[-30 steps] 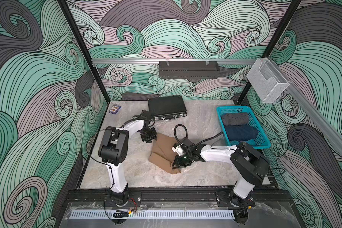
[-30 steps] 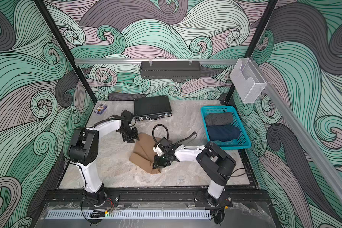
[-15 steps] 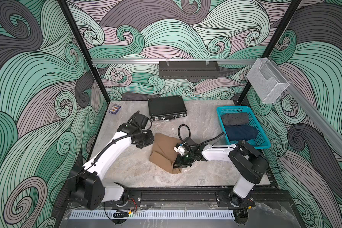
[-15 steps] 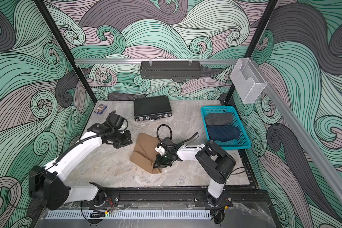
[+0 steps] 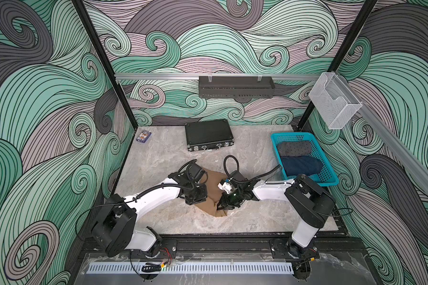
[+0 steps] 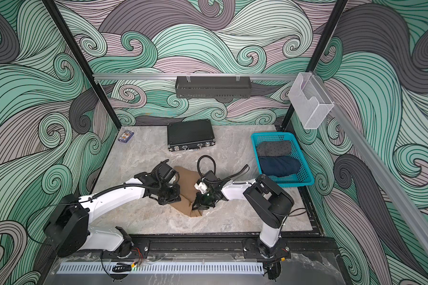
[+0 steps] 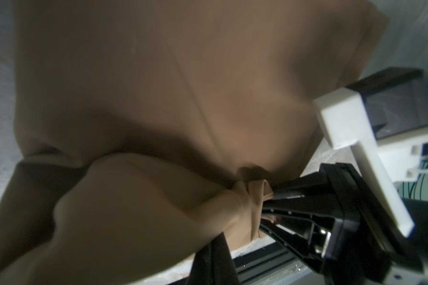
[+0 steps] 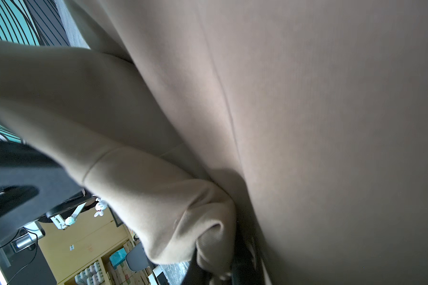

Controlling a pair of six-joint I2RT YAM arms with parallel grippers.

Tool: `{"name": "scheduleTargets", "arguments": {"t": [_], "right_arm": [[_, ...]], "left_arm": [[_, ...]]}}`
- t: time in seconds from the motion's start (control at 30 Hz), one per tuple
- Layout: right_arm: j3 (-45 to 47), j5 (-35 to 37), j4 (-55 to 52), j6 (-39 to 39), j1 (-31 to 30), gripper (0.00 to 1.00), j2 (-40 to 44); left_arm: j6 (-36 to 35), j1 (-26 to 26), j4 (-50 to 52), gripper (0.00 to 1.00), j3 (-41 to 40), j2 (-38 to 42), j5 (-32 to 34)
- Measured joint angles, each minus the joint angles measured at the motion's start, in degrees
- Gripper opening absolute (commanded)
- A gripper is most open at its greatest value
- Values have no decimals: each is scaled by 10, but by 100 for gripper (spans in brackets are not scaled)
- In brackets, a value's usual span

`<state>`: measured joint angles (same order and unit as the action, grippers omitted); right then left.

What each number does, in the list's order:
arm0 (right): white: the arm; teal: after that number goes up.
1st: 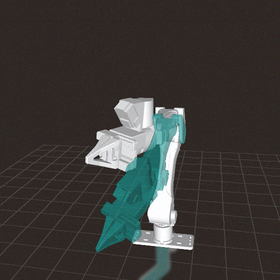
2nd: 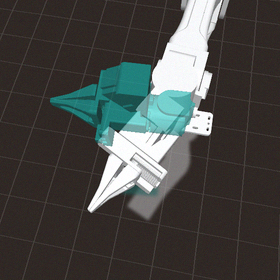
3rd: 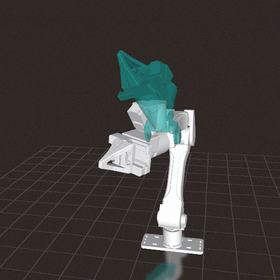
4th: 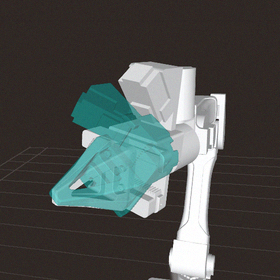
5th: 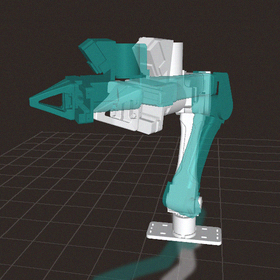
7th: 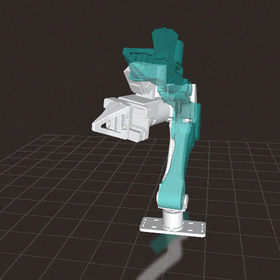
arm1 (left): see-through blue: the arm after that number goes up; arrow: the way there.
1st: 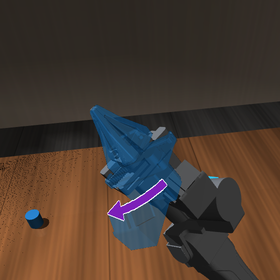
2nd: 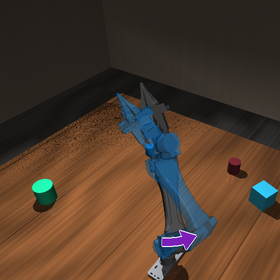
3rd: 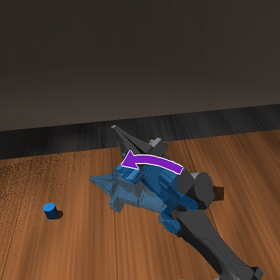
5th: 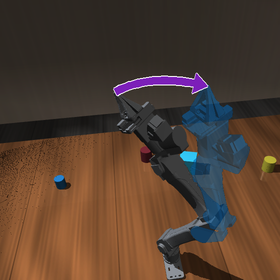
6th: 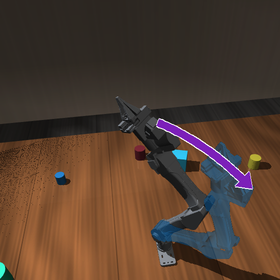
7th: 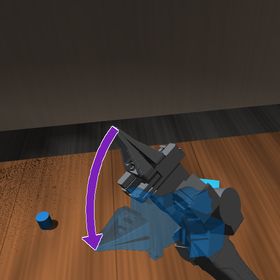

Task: Roll up the skirts
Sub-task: Roll the skirt at the center of the board.

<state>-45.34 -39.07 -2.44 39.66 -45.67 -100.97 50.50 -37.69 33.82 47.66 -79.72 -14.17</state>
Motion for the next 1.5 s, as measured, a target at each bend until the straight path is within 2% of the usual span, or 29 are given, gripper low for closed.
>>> {"name": "scheduleTargets", "arguments": {"t": [0.5, 0.53, 0.6, 0.77, 0.97, 1.03, 1.07, 1.17, 1.27, 1.5], "right_arm": [[14, 0, 19, 2, 3, 2, 6], [19, 2, 24, 3, 3, 10, 11], [29, 9, 32, 7, 3, 18, 22], [61, 40, 38, 8, 3, 48, 70], [109, 104, 35, -6, 3, 59, 178], [132, 139, 43, -15, 3, 73, 234], [149, 164, 51, -24, 2, 76, 268], [196, 242, 72, -82, -15, 77, 373], [221, 304, 96, -195, -68, 80, 435], [219, 414, 122, -471, -223, 85, 419]], "left_arm": [[9, 2, -10, 0, 32, -114, 62], [10, 3, -14, 0, 33, -119, 61], [11, 8, -22, 0, 37, -130, 57], [11, 20, -24, 0, 58, -161, 42], [2, 23, -20, 0, 64, -167, 30], [-2, 24, -18, 0, 67, -170, 25], [-4, 24, -17, 0, 67, -170, 22], [-14, 28, -17, 0, 68, -173, 13], [-26, 29, -15, 0, 72, -176, 6], [-49, 31, -8, 0, 89, -194, -16]]}}
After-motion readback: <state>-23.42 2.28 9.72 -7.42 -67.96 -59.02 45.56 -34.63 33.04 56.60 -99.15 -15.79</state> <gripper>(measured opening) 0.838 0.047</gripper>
